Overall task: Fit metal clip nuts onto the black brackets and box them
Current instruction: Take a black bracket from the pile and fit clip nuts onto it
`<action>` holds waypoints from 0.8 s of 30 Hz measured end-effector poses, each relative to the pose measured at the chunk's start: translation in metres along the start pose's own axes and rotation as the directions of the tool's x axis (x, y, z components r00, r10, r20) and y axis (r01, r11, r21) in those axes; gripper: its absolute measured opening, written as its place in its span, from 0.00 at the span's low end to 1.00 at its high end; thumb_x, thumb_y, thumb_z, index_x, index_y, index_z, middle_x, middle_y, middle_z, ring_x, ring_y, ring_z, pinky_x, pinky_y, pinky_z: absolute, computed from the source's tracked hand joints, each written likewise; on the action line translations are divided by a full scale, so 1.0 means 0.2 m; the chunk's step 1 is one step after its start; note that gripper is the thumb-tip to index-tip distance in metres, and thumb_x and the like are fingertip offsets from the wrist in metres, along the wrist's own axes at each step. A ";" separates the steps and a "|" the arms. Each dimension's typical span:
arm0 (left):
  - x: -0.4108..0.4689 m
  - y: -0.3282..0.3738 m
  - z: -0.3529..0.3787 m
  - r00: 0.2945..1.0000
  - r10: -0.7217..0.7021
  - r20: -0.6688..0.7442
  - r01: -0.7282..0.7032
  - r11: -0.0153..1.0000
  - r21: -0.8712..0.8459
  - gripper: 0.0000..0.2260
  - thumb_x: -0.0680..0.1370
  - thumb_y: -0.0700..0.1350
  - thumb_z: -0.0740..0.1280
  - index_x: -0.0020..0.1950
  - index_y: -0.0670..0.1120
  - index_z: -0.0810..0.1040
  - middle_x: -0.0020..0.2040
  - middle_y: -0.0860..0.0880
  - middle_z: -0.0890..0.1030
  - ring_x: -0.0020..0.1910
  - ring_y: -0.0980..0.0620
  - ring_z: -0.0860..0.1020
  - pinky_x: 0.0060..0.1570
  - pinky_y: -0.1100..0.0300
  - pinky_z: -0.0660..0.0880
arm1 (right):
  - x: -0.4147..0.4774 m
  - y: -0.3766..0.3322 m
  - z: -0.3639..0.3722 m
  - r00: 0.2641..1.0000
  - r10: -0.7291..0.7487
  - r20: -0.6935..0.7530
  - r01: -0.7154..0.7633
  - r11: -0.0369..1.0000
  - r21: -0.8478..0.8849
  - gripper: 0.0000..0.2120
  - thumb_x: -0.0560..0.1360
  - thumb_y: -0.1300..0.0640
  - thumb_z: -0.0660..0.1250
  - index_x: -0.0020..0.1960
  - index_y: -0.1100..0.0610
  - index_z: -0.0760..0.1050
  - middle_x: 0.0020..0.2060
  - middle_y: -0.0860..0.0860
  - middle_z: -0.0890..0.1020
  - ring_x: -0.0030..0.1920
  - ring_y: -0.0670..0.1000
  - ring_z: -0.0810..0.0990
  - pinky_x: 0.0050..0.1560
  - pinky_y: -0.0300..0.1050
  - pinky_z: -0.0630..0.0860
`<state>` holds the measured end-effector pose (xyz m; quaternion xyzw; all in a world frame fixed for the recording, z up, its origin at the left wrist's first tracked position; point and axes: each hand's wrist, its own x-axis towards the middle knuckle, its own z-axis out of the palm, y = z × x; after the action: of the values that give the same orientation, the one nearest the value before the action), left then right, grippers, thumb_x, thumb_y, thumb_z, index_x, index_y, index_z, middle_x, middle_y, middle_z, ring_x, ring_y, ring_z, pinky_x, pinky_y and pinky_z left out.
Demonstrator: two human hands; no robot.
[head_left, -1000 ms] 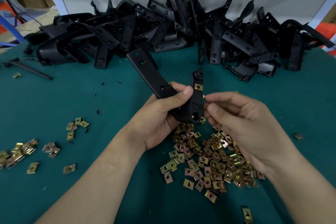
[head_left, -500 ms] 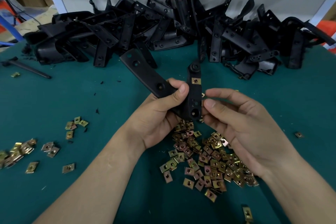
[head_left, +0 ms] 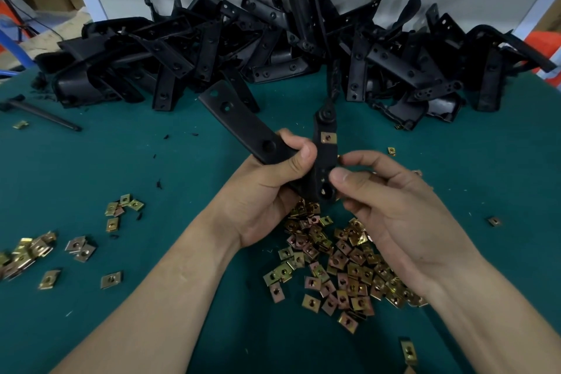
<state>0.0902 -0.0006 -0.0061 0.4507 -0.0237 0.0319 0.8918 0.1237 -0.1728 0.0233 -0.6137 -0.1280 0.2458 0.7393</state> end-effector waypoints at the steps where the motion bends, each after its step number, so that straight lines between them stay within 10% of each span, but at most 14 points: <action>1: 0.00 -0.01 0.00 1.000 -0.005 -0.005 0.005 1.000 0.022 0.05 0.73 0.43 0.72 0.44 0.48 0.76 0.47 0.46 0.84 0.53 0.46 0.82 0.54 0.52 0.80 | 0.00 0.01 0.00 1.000 0.007 -0.004 -0.008 1.000 -0.019 0.18 0.60 0.49 0.78 0.49 0.51 0.84 0.39 0.49 0.84 0.42 0.45 0.80 0.49 0.45 0.71; 18: 0.00 -0.04 0.04 0.996 0.072 -0.057 -0.066 0.993 0.099 0.05 0.76 0.41 0.72 0.45 0.46 0.76 0.51 0.42 0.84 0.57 0.41 0.82 0.57 0.51 0.80 | -0.01 0.04 0.03 0.869 -0.475 -0.136 0.355 0.792 -0.498 0.17 0.70 0.54 0.79 0.58 0.44 0.83 0.54 0.44 0.82 0.50 0.44 0.84 0.49 0.36 0.80; 24: 0.01 0.05 -0.02 0.999 0.051 0.006 -0.051 0.999 0.005 0.18 0.79 0.42 0.68 0.68 0.52 0.79 0.68 0.48 0.80 0.67 0.47 0.78 0.60 0.52 0.79 | -0.02 -0.03 0.00 0.809 -0.534 -0.245 0.330 0.758 -0.563 0.18 0.70 0.60 0.79 0.55 0.43 0.84 0.54 0.45 0.80 0.46 0.42 0.83 0.47 0.35 0.80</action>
<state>0.0907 0.0089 0.0000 0.4522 -0.0379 0.0531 0.8895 0.1209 -0.1754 0.0297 -0.7700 -0.1773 -0.1045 0.6039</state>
